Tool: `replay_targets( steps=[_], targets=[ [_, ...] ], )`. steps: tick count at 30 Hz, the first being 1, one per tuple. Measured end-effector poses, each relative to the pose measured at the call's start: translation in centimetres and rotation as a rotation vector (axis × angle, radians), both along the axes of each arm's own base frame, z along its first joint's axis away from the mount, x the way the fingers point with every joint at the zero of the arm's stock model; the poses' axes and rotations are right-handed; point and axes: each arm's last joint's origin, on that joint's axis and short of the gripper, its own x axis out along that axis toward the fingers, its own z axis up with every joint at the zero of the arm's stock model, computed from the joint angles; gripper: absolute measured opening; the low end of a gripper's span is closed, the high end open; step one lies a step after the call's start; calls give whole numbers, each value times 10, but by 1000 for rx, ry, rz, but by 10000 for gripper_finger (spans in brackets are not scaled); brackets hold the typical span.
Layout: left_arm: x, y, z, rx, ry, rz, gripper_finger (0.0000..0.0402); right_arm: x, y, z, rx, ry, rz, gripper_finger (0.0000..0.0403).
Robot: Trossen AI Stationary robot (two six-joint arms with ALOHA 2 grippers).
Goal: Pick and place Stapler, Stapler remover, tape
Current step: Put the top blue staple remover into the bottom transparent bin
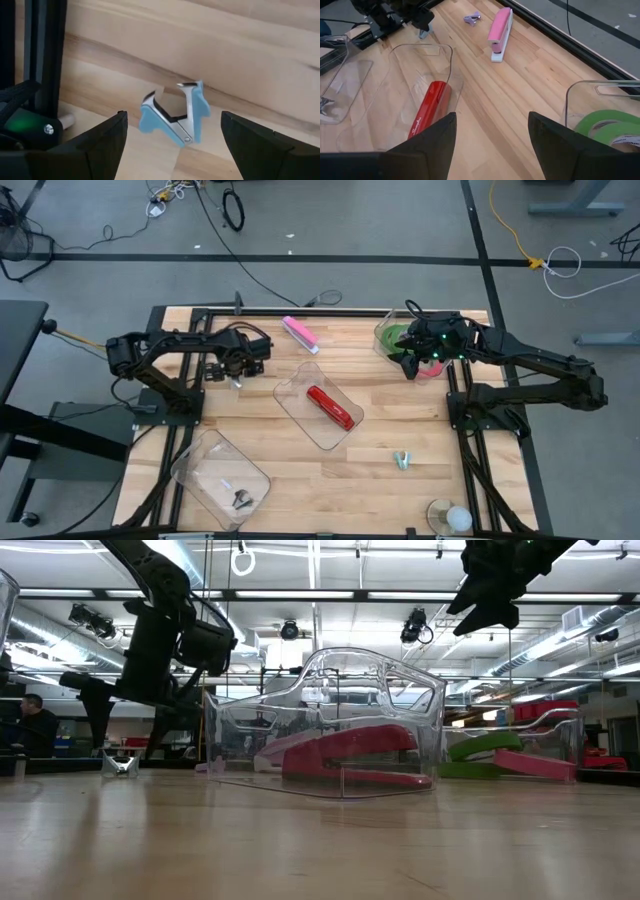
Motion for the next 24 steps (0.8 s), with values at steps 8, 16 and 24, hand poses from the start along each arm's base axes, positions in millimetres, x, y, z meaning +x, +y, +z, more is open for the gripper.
replay_targets(
  steps=[8,16,24],
  targets=[
    [1,1,0,19,-18,73,323,0,0,0,-1,0,0,245],
    [1,1,0,25,-27,126,323,0,0,0,-6,2,4,245],
    [1,1,0,30,-32,162,323,0,0,0,-7,2,5,245]
  ],
)
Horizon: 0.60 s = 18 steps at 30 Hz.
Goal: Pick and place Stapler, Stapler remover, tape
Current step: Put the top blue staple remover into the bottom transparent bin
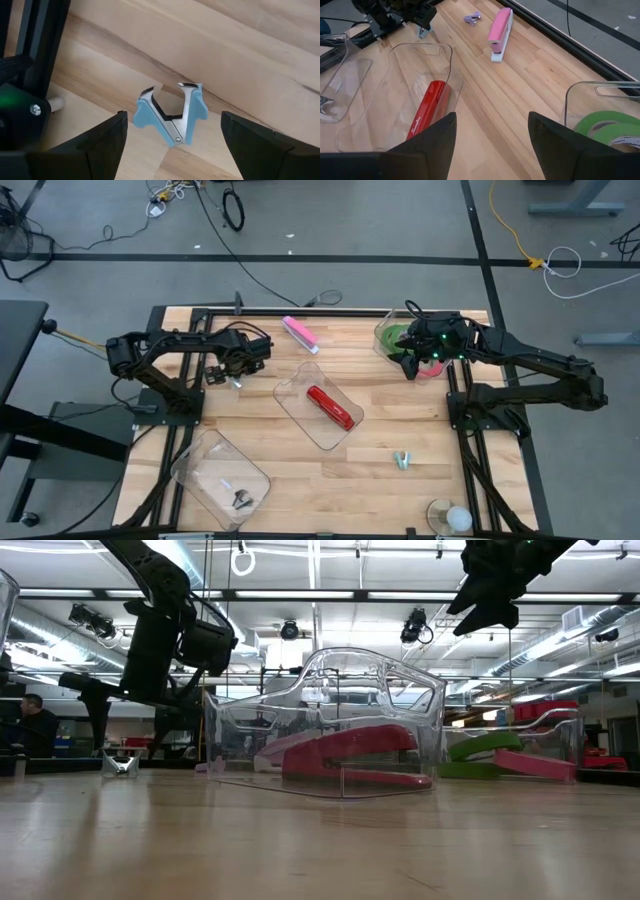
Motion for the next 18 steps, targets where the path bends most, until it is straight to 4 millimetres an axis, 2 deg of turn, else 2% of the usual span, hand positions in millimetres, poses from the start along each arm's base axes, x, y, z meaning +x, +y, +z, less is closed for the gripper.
replay_targets(
  steps=[11,18],
  targets=[
    [-7,-4,-14,-14,-10,72,323,0,0,0,-3,1,3,245],
    [-4,-2,-15,12,-48,71,323,0,0,0,-13,5,11,245]
  ],
)
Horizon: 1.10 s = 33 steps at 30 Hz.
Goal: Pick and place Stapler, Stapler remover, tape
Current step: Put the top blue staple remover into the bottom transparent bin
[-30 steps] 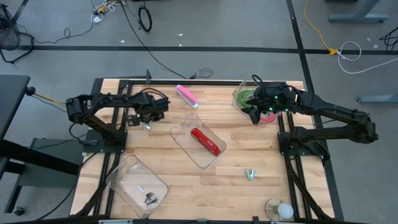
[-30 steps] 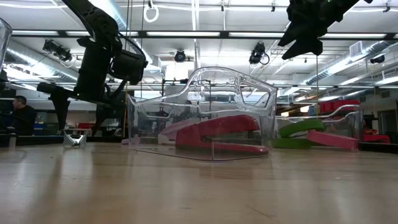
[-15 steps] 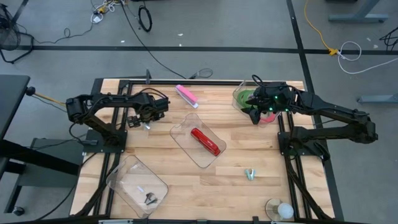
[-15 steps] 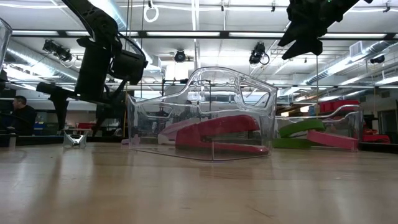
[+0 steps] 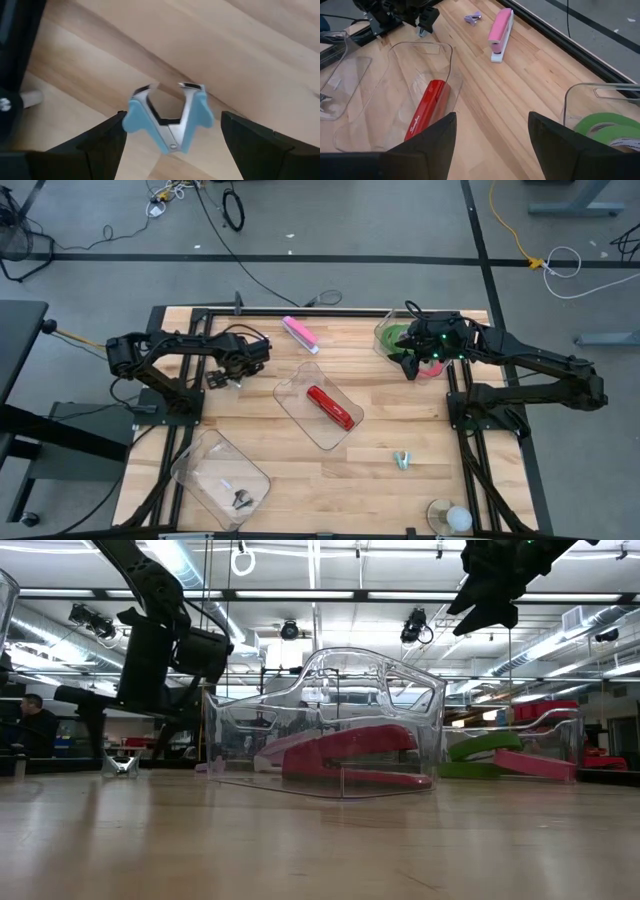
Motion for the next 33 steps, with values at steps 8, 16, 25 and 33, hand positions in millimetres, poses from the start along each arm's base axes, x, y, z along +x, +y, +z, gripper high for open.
replay_targets(
  steps=[8,16,25,33],
  targets=[
    [1,1,0,19,-5,3,303,0,0,0,0,0,0,245],
    [1,1,0,21,-4,3,248,0,0,0,0,0,0,245],
    [1,1,0,21,-3,1,197,0,0,0,0,0,0,245],
    [1,1,0,20,-3,-5,177,0,0,0,0,0,0,245]
  ],
)
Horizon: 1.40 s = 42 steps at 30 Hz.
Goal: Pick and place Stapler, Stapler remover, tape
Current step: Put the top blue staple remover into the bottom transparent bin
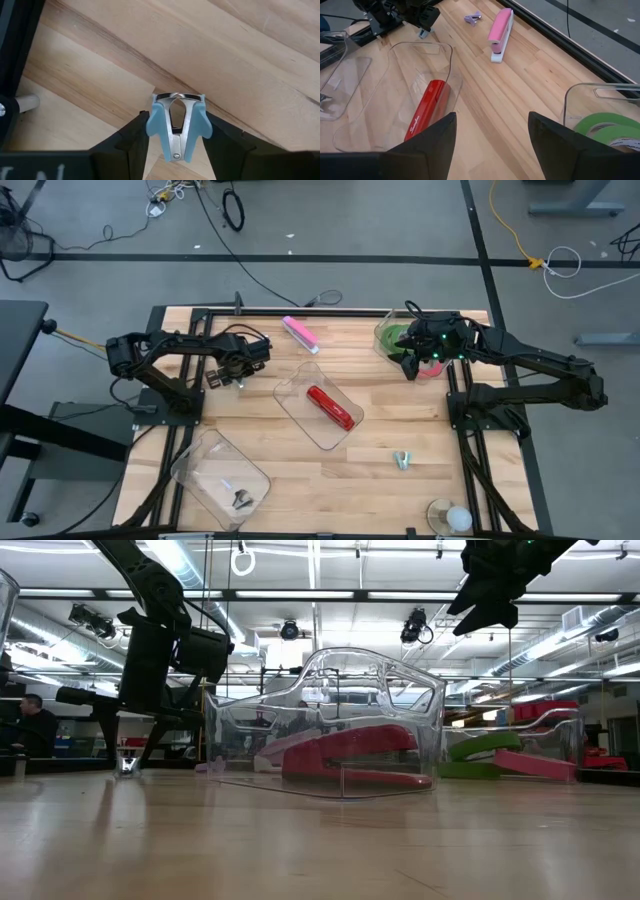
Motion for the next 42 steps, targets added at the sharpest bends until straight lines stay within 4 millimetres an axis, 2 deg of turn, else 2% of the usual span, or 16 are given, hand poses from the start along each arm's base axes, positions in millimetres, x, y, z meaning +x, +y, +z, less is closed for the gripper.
replay_targets(
  steps=[42],
  targets=[
    [2,-4,0,-25,-16,-18,170,0,0,0,0,0,0,245]
  ],
)
